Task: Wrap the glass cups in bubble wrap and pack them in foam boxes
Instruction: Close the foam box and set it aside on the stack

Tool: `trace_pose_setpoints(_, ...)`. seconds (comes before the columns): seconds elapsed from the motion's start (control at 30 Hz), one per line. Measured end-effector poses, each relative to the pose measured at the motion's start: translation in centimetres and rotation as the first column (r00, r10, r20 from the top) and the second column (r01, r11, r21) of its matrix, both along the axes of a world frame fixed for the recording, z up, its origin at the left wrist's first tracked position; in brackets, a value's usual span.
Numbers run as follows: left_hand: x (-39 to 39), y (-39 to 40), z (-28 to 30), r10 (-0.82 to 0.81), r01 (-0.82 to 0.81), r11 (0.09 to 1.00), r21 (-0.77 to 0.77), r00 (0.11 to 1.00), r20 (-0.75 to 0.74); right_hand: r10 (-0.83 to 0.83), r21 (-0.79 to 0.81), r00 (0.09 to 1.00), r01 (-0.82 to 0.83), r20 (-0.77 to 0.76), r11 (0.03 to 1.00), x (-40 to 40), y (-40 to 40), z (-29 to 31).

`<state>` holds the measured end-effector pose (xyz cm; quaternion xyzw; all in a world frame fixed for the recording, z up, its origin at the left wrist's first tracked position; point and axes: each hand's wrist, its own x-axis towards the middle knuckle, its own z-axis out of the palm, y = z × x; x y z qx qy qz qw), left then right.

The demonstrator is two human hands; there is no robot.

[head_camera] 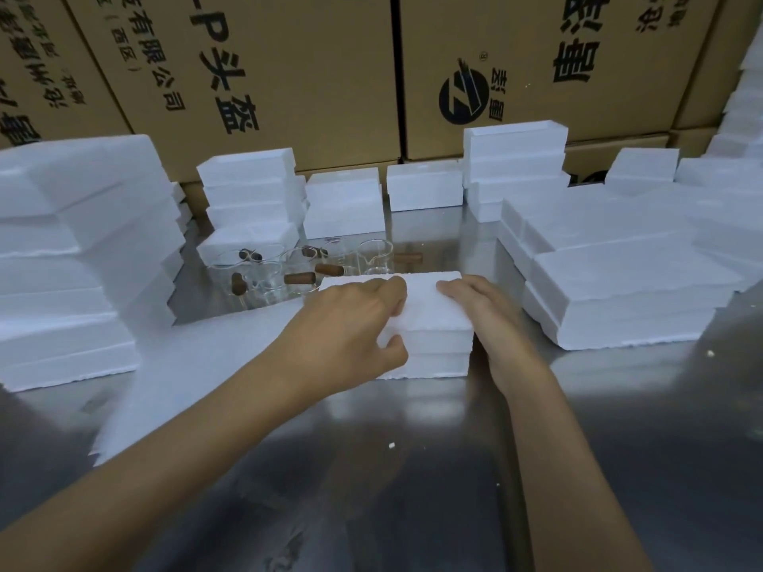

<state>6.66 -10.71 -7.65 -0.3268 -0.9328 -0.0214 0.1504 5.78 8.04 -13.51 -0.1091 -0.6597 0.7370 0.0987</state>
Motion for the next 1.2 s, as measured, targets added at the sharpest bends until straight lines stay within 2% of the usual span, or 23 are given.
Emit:
trace_pose_setpoints(0.07,-0.3,-0.5,-0.5,-0.013,0.012,0.999,0.037,0.999,0.04,-0.016,-0.031,1.0,0.016,0.012,0.999,0.0,0.0,0.0)
trace_pose_setpoints(0.13,-1.1,-1.6,-0.5,-0.001,-0.015,0.995,0.097,0.987,0.163,-0.033,-0.041,0.999,0.033,0.015,0.999,-0.1,0.1,0.0)
trace_pose_setpoints(0.27,-2.4,-3.8,-1.3,0.062,-0.07,0.997,0.022,0.963,0.264,-0.058,-0.063,0.998,0.059,0.011,0.996,-0.1,0.1,0.0)
trace_pose_setpoints(0.43,-2.5,-3.8,-3.1,0.009,-0.094,0.967,0.236,0.941,0.338,-0.125,-0.052,0.992,0.126,0.024,0.991,-0.4,-0.3,0.1)
trace_pose_setpoints(0.57,-2.3,-3.9,-3.7,0.001,-0.208,0.857,0.472,0.916,0.402,-0.201,-0.05,0.98,0.201,0.004,0.978,-0.6,-0.6,0.0)
trace_pose_setpoints(0.73,-2.1,-4.3,-4.4,-0.006,-0.244,0.792,0.56,0.914,0.407,-0.255,-0.063,0.967,0.254,0.002,0.965,-0.7,-1.0,0.2)
trace_pose_setpoints(0.87,-2.2,-4.7,-4.9,-0.037,-0.203,0.811,0.549,0.919,0.393,-0.269,-0.04,0.963,0.269,-0.002,0.962,-0.6,-1.2,0.2)
trace_pose_setpoints(1.1,-2.1,-4.9,-5.1,-0.053,-0.214,0.789,0.576,0.91,0.411,-0.247,0.155,0.967,0.235,0.057,0.959,-0.1,0.0,1.2)
trace_pose_setpoints(1.2,-1.4,-4.4,-5.3,-0.025,-0.248,0.761,0.6,0.913,0.408,-0.209,0.147,0.976,0.198,0.065,0.969,0.2,-0.1,1.4)
